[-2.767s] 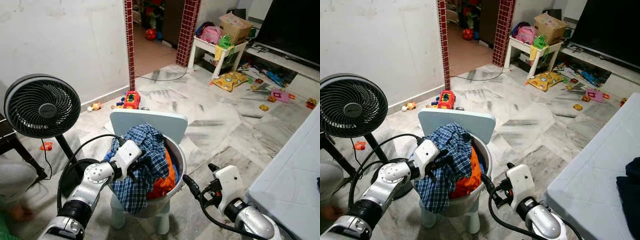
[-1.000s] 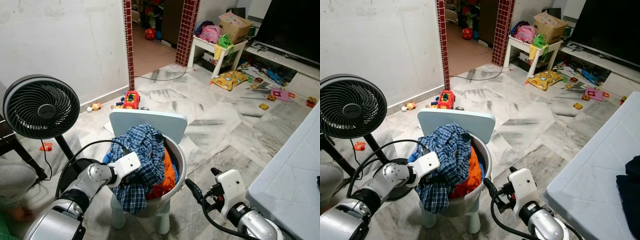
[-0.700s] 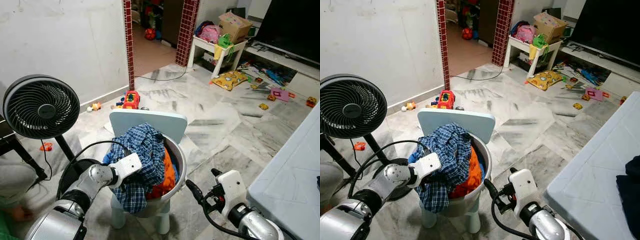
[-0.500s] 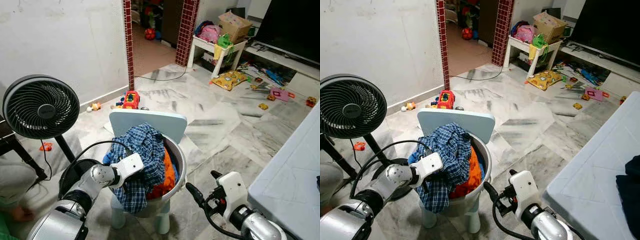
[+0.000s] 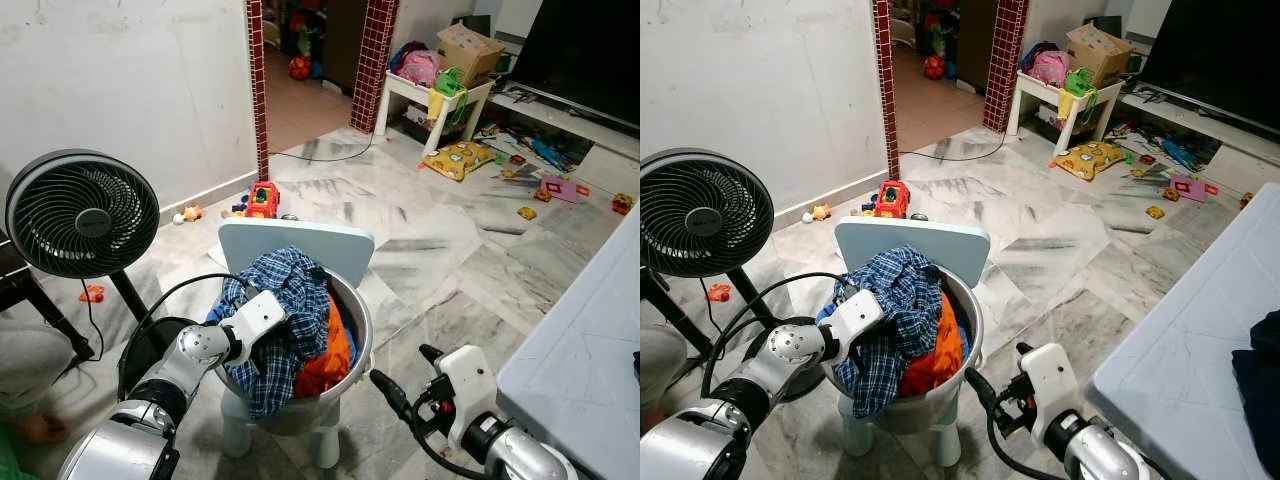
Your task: Hang hanger
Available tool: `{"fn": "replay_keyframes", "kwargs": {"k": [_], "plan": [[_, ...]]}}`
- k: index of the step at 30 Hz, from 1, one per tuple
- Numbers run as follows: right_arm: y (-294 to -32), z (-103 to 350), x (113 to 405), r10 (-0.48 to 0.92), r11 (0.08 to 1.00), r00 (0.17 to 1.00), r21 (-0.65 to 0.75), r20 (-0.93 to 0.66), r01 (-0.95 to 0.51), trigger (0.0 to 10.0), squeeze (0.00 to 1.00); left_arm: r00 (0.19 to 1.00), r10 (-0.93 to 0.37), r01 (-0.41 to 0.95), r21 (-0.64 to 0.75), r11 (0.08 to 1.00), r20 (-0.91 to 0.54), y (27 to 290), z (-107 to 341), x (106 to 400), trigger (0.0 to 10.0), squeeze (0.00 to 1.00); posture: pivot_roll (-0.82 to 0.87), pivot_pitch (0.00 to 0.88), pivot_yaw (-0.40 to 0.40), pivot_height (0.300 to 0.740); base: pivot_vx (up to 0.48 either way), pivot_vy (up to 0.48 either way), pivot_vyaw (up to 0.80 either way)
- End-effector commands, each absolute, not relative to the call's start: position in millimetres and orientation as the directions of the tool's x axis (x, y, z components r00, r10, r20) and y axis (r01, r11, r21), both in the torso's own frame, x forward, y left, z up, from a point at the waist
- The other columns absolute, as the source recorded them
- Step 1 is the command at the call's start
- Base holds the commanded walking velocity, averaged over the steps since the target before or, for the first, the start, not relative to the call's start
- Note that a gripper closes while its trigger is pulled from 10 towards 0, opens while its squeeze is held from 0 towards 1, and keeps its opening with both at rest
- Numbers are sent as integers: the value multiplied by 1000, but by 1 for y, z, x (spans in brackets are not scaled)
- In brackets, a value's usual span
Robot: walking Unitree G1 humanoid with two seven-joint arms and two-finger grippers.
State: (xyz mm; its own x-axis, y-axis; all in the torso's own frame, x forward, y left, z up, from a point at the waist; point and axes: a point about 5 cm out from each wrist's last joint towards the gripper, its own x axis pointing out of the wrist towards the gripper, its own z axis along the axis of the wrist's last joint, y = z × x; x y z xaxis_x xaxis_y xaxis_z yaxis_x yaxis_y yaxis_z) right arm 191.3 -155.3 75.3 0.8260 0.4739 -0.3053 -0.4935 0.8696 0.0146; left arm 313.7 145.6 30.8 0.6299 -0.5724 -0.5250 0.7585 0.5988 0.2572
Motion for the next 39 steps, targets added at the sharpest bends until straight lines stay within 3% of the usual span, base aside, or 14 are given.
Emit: {"fn": "replay_keyframes", "kwargs": {"k": [1, 4, 6, 13, 14, 16, 18, 21, 24, 31, 34, 39], "plan": [[-159, 78, 196, 449, 882, 840, 1, -303, -471, 10000, 0, 668, -549, 724, 268, 635, -503, 148, 39, 322, 0, 0, 42, 0, -48, 740, 0, 0, 0], [-162, 79, 200, 428, 894, 854, -4, -295, -449, 10000, 0, 686, -549, 706, 255, 660, -478, 148, 42, 324, 0, 0, 42, 0, -48, 740, 0, 0, 0], [-165, 82, 203, 398, 908, 874, -15, -278, -418, 10000, 0, 732, -569, 663, 199, 722, -374, 144, 55, 332, 0, 0, 45, 0, -51, 740, 0, 0, 0], [-169, 81, 204, 370, 919, 887, -29, -278, -392, 10000, 0, 732, -658, 678, 91, 729, -176, 125, 91, 350, 0, 0, 47, 0, -49, 740, 0, 0, 0], [-169, 82, 205, 365, 921, 889, -31, -275, -388, 10000, 0, 711, -691, 701, 62, 710, -131, 118, 101, 353, 0, 0, 49, 0, -48, 740, 0, 0, 0], [-170, 82, 209, 357, 924, 895, -35, -268, -380, 10000, 0, 581, -814, 813, -38, 581, -1, 93, 129, 357, 0, 0, 54, 0, -47, 740, 0, 0, 0], [-169, 84, 211, 359, 924, 896, -34, -261, -380, 10000, 0, 530, -847, 847, -45, 529, 28, 86, 137, 356, 0, 0, 53, 0, -44, 740, 0, 0, 0], [-167, 85, 212, 361, 924, 898, -35, -252, -381, 10000, 0, 474, -877, 880, -55, 471, 77, 77, 149, 354, 0, 0, 52, 0, -41, 740, 0, 0, 0], [-167, 84, 212, 356, 926, 901, -35, -249, -375, 10000, 0, 474, -866, 879, -133, 457, 159, 76, 164, 355, 0, 0, 54, 0, -38, 740, 0, 0, 0], [-165, 82, 213, 353, 929, 903, -26, -247, -370, 10000, 0, 599, -794, 792, -230, 566, 108, 111, 138, 345, 0, 0, 77, 0, -42, 740, 0, 0, 0], [-163, 80, 213, 358, 927, 900, -22, -250, -375, 10000, 0, 720, -693, 664, -301, 685, 11, 146, 106, 328, 0, 0, 101, 0, -56, 740, 0, 0, 0], [-161, 79, 214, 377, 919, 891, -17, -253, -393, 10000, 0, 816, -573, 509, -375, 775, -76, 176, 78, 314, 0, 0, 119, 0, -71, 740, 0, 0, 0]]}}
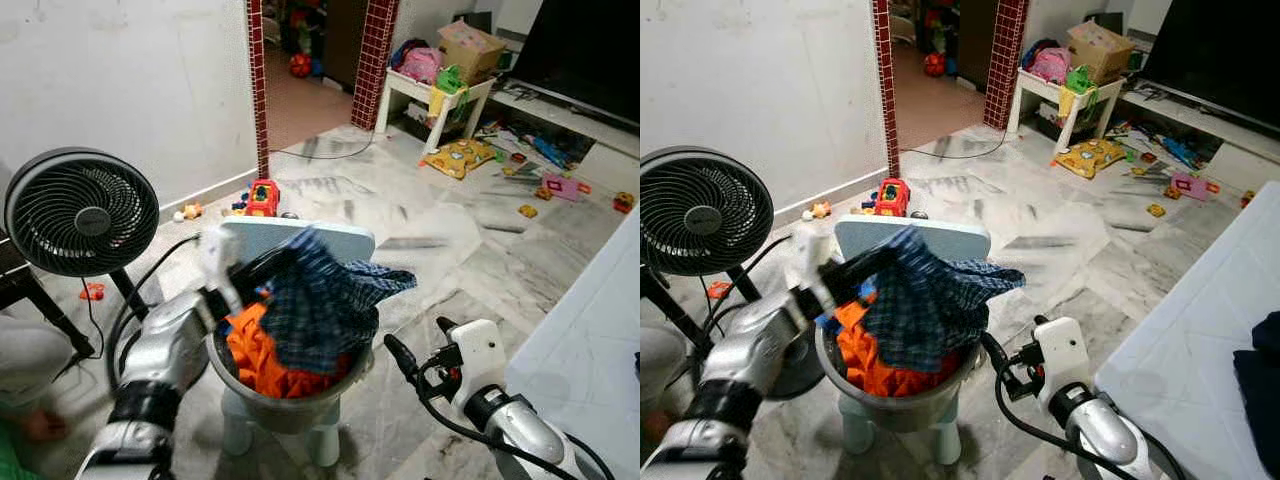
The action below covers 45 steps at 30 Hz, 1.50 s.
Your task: Hang hanger
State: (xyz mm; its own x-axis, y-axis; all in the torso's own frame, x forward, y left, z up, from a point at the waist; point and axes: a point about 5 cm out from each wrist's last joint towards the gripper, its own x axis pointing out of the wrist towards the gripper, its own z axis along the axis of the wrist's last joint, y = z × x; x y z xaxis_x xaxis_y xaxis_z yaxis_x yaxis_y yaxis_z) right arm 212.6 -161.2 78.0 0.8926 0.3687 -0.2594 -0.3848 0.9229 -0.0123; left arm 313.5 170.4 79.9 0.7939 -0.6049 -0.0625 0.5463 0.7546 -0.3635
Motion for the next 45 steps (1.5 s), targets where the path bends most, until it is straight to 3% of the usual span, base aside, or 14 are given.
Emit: {"fn": "replay_keyframes", "kwargs": {"k": [1, 3, 5, 9, 12, 21, 26, 28, 29, 30, 37, 42, 45], "plan": [[-161, 79, 214, 379, 918, 890, -16, -254, -396, 10000, 0, 832, -548, 481, -379, 791, -88, 182, 75, 311, 0, 0, 120, 0, -72, 740, 0, 0, 0], [-161, 79, 214, 381, 917, 889, -16, -256, -398, 10000, 0, 854, -511, 438, -391, 809, -101, 189, 71, 308, 0, 0, 125, 0, -75, 740, 0, 0, 0], [-161, 77, 214, 386, 914, 885, -16, -261, -404, 10000, 0, 931, -317, 228, -386, 894, -183, 218, 55, 298, 0, 0, 130, 0, -78, 740, 0, 0, 0], [-160, 77, 214, 387, 914, 884, -16, -262, -406, 10000, 0, 945, -222, 122, -368, 922, -241, 232, 43, 291, 0, 0, 130, 0, -77, 740, 0, 0, 0], [-160, 77, 213, 384, 915, 885, -17, -264, -403, 10000, 0, 937, -83, -14, -275, 961, -340, 254, 26, 277, 0, 0, 118, 0, -72, 740, 0, 0, 0], [-165, 75, 208, 367, 921, 888, -26, -276, -388, 10000, 0, 903, 115, -182, -126, 975, -415, 276, 21, 278, 0, 0, 102, 0, -73, 740, 0, 0, 0], [-167, 76, 209, 363, 922, 890, -33, -276, -386, 10000, 0, 898, 89, -126, -57, 990, -430, 268, 21, 283, 0, 0, 96, 0, -75, 740, 0, 0, 0], [-167, 77, 208, 361, 922, 890, -37, -277, -385, 10000, 0, 880, 97, -69, 77, 995, -466, 266, 18, 283, 0, 0, 94, 0, -77, 740, 0, 0, 0], [-168, 77, 208, 361, 922, 891, -37, -277, -385, 10000, 0, 871, 101, -58, 104, 993, -480, 266, 17, 283, 8000, 996, 92, 0, -77, 740, 0, 0, 0], [-168, 77, 208, 360, 922, 891, -38, -278, -385, 10000, 0, 866, 107, -42, 141, 989, -489, 266, 16, 283, 10000, 1000, 92, 0, -77, 740, 0, 0, 0], [-165, 75, 207, 363, 921, 888, -37, -282, -389, 10000, 0, 877, 62, 76, 265, 961, -476, 256, 18, 287, 10000, 1000, 96, 0, -80, 740, 0, 0, 0], [-164, 76, 208, 364, 921, 888, -35, -280, -388, 10000, 0, 878, 46, 247, 534, 809, -476, 262, 22, 285, 10000, 1000, 103, 0, -77, 740, 0, 0, 0], [-165, 75, 208, 363, 921, 889, -35, -280, -387, 10000, 0, 873, 71, 247, 563, 789, -483, 269, 22, 283, 10000, 1000, 107, 0, -75, 740, 0, 0, 0]]}}
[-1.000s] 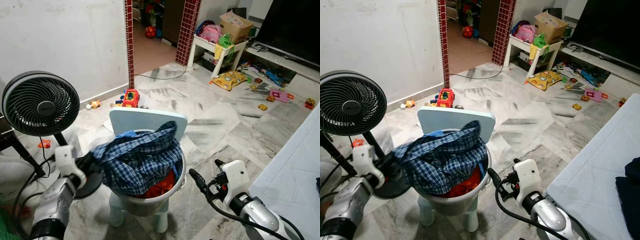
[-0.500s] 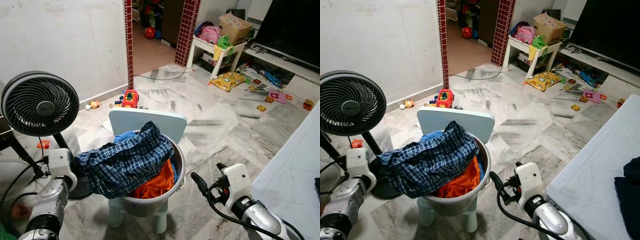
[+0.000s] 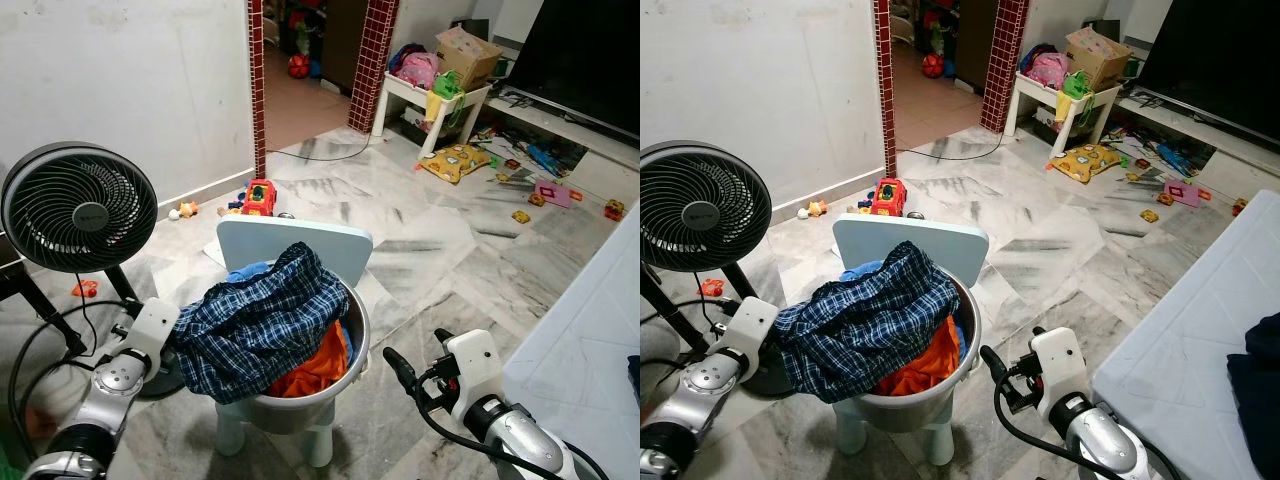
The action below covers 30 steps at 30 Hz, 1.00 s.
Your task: Hang hanger
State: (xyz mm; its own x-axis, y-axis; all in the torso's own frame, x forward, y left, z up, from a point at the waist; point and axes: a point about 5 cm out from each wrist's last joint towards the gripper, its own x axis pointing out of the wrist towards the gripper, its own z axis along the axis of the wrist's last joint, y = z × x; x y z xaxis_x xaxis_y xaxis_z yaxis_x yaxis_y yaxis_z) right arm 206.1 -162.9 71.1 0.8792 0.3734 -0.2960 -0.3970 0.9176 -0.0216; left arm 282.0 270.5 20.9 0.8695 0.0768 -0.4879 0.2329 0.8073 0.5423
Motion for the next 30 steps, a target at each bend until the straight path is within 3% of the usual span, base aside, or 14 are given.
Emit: {"fn": "replay_keyframes", "kwargs": {"k": [1, 4, 6, 10, 16, 18, 19, 22, 26, 30], "plan": [[-164, 75, 209, 362, 922, 889, -35, -280, -386, 10000, 0, 869, 98, 234, 578, 781, -485, 273, 21, 282, 10000, 1000, 110, 0, -73, 740, 0, 0, 0], [-164, 75, 209, 361, 923, 890, -33, -278, -384, 10000, 0, 877, 155, 180, 612, 770, -454, 281, 25, 282, 10000, 1000, 114, 0, -71, 740, 0, 0, 0], [-162, 75, 210, 363, 922, 890, -29, -276, -385, 10000, 0, 930, 186, 80, 668, 740, -317, 287, 44, 291, 10000, 1000, 115, 0, -72, 740, 0, 0, 0], [-162, 74, 211, 367, 921, 888, -29, -275, -390, 10000, 0, 986, 118, -8, 687, 727, -114, 275, 76, 310, 10000, 1000, 121, 0, -76, 740, 0, 0, 0], [-164, 76, 214, 362, 922, 893, -35, -269, -385, 10000, 0, 1000, -17, 13, 627, 779, 0, 249, 93, 319, 10000, 1000, 119, 0, -75, 740, 0, 0, 0], [-165, 76, 215, 361, 923, 893, -36, -268, -383, 10000, 0, 989, -145, 109, 557, 823, 21, 227, 96, 322, 10000, 1000, 120, 0, -77, 740, 0, 0, 0], [-165, 76, 215, 361, 923, 893, -36, -268, -383, 10000, 0, 989, -145, 109, 557, 823, 21, 227, 96, 322, 10000, 1000, 120, 0, -77, 740, 0, 0, 0], [-163, 76, 215, 365, 921, 891, -37, -269, -388, 10000, 0, 915, -403, 376, 423, 824, -28, 182, 90, 320, 10000, 1000, 116, 0, -82, 740, 0, 0, 0], [-162, 77, 217, 368, 919, 891, -40, -267, -392, 10000, 0, 776, -620, 614, 357, 704, -113, 141, 80, 311, 10000, 1000, 113, 0, -81, 740, 0, 0, 0], [-163, 78, 219, 365, 920, 893, -46, -263, -390, 10000, 0, 648, -724, 753, 341, 562, -238, 123, 62, 299, 10000, 1000, 101, 0, -77, 740, 0, 0, 0]]}}
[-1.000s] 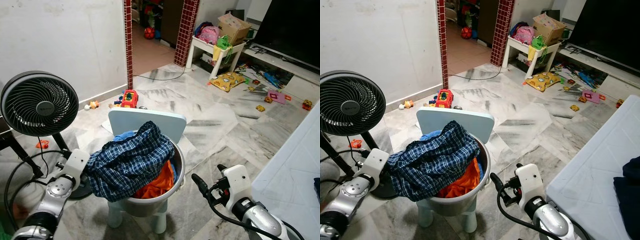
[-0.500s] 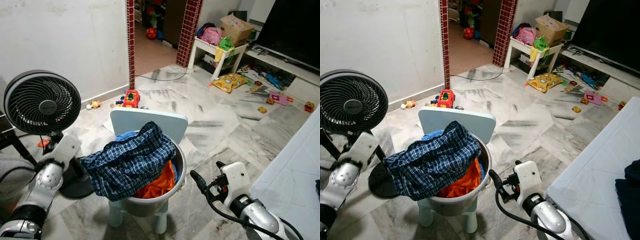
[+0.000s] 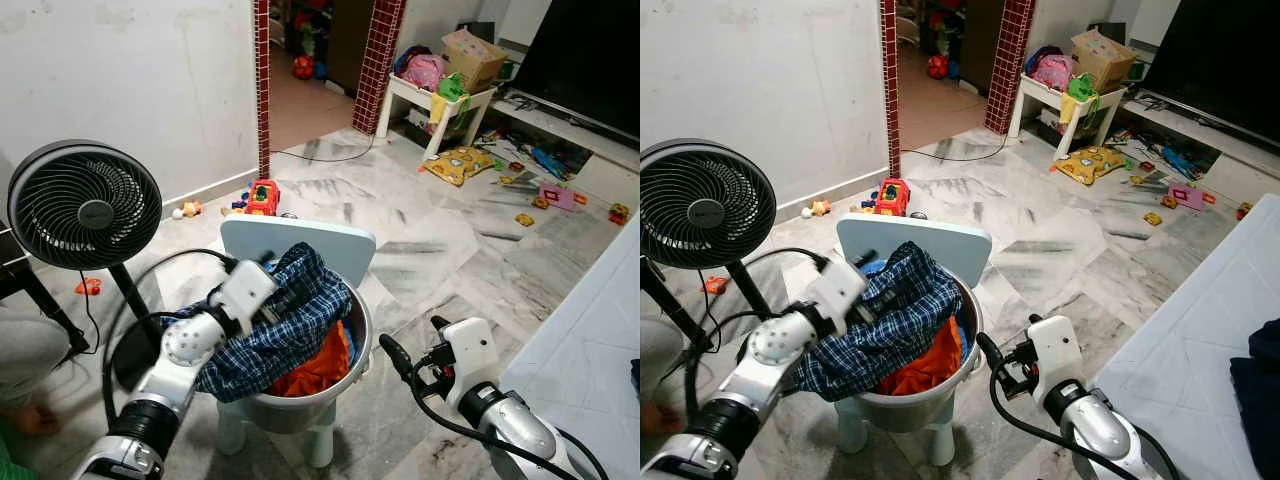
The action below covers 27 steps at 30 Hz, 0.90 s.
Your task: Hang hanger
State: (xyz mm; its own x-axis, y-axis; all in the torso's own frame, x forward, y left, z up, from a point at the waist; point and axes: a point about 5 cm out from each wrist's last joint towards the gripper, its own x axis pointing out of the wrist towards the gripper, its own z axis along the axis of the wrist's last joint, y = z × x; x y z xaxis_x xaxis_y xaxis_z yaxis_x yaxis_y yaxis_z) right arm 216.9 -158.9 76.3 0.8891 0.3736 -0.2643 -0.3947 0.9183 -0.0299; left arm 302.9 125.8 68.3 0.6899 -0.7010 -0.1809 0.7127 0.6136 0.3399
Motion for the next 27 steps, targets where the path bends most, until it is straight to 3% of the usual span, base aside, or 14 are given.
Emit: {"fn": "replay_keyframes", "kwargs": {"k": [1, 12, 23, 24, 27], "plan": [[-163, 78, 219, 364, 920, 894, -47, -262, -389, 10000, 0, 637, -721, 765, 335, 550, -272, 123, 58, 298, 10000, 1000, 94, 0, -73, 740, 0, 0, 0], [-163, 77, 216, 361, 922, 894, -40, -266, -384, 10000, 0, 566, -620, 814, 253, 523, -543, 152, 29, 293, 10000, 1000, 90, 0, -69, 740, 0, 0, 0], [-164, 78, 216, 362, 922, 894, -39, -262, -385, 10000, 0, 567, -540, 807, 289, 514, -622, 153, 21, 298, 10000, 1000, 77, 0, -65, 740, 0, 0, 0], [-164, 78, 216, 359, 923, 896, -40, -262, -382, 10000, 0, 577, -533, 798, 287, 531, -618, 153, 21, 300, 0, 0, 74, 0, -64, 740, 0, 0, 0], [-165, 78, 215, 356, 924, 897, -41, -263, -380, 10000, 0, 585, -520, 791, 298, 534, -623, 153, 22, 303, 0, 0, 70, 0, -63, 740, 0, 0, 0]]}}
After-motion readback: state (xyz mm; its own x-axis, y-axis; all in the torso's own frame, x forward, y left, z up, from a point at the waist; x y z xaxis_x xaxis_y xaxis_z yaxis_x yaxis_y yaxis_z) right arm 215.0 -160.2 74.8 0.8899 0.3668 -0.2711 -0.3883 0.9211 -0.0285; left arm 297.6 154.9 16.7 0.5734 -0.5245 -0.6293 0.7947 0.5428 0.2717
